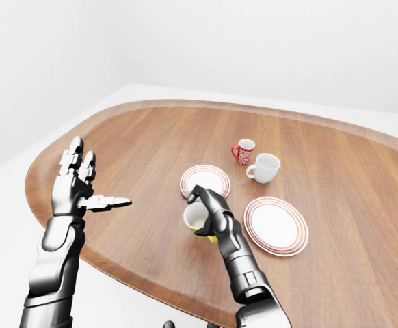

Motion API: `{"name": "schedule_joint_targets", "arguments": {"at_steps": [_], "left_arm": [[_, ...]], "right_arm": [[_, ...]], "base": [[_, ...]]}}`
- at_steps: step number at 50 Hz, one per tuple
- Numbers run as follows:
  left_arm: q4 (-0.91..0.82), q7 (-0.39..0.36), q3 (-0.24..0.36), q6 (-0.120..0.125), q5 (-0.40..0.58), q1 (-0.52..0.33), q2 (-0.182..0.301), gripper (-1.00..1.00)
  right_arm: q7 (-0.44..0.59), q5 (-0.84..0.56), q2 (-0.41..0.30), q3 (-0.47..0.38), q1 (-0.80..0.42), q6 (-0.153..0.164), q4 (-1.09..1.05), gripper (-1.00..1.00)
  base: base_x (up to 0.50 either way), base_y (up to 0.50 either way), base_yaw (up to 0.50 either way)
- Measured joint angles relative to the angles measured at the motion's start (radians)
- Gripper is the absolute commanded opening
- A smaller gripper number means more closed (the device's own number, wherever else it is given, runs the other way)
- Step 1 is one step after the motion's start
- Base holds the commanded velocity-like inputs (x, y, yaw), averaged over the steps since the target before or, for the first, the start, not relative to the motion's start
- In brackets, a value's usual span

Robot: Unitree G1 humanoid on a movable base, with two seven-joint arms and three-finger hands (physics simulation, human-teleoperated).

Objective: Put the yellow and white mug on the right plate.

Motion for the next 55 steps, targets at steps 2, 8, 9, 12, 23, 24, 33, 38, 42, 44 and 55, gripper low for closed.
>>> {"name": "schedule_joint_targets", "arguments": {"at_steps": [2,8,9,12,23,24,33,38,42,44,55], "left_arm": [[0.0,0.0,0.0,0.0,0.0,0.0,0.0,1.0],[0.0,0.0,0.0,0.0,0.0,-0.001,0.0,1.0],[0.001,0.0,0.0,0.0,0.0,-0.001,0.0,1.0],[0.001,0.0,0.0,0.0,0.0,-0.001,0.0,1.0],[0.005,0.001,0.001,0.0,0.0,-0.002,0.001,1.0],[0.005,0.001,0.001,0.0,0.0,-0.002,0.001,1.0],[0.006,0.001,0.001,0.0,0.001,-0.002,0.001,1.0],[0.007,0.001,0.001,0.0,0.001,-0.002,0.001,1.0],[0.007,0.001,0.0,0.0,0.001,-0.002,0.001,1.0],[0.007,0.001,0.0,0.0,0.002,-0.001,0.001,1.0],[0.009,0.001,0.0,0.0,0.001,-0.001,0.001,1.0]], "right_arm": [[0.006,0.002,-0.005,-0.004,0.001,0.008,-0.016,-1.0],[0.016,0.012,-0.02,-0.015,0.0,0.021,-0.042,-1.0],[0.017,0.014,-0.023,-0.017,-0.002,0.022,-0.044,-1.0],[0.02,0.021,-0.034,-0.025,-0.006,0.025,-0.047,-1.0],[0.026,0.043,-0.079,-0.057,-0.024,0.037,-0.055,-1.0],[0.026,0.044,-0.082,-0.06,-0.025,0.037,-0.055,-1.0],[0.027,0.059,-0.111,-0.078,-0.034,0.037,-0.048,-1.0],[0.028,0.069,-0.126,-0.089,-0.04,0.038,-0.045,-1.0],[0.028,0.075,-0.137,-0.096,-0.045,0.036,-0.039,-1.0],[0.027,0.08,-0.142,-0.099,-0.048,0.034,-0.035,-1.0],[0.01,0.104,-0.176,-0.12,-0.074,0.014,0.019,-1.0]], "base": [[0.0,0.0,0.0],[0.0,0.0,0.0],[0.0,0.0,0.0],[0.0,0.0,0.0],[0.0,0.0,0.0],[0.0,0.0,0.0],[0.0,0.0,0.0],[0.0,0.0,0.0],[0.0,0.0,0.0],[0.0,0.0,0.0],[0.0,0.0,0.0]]}}
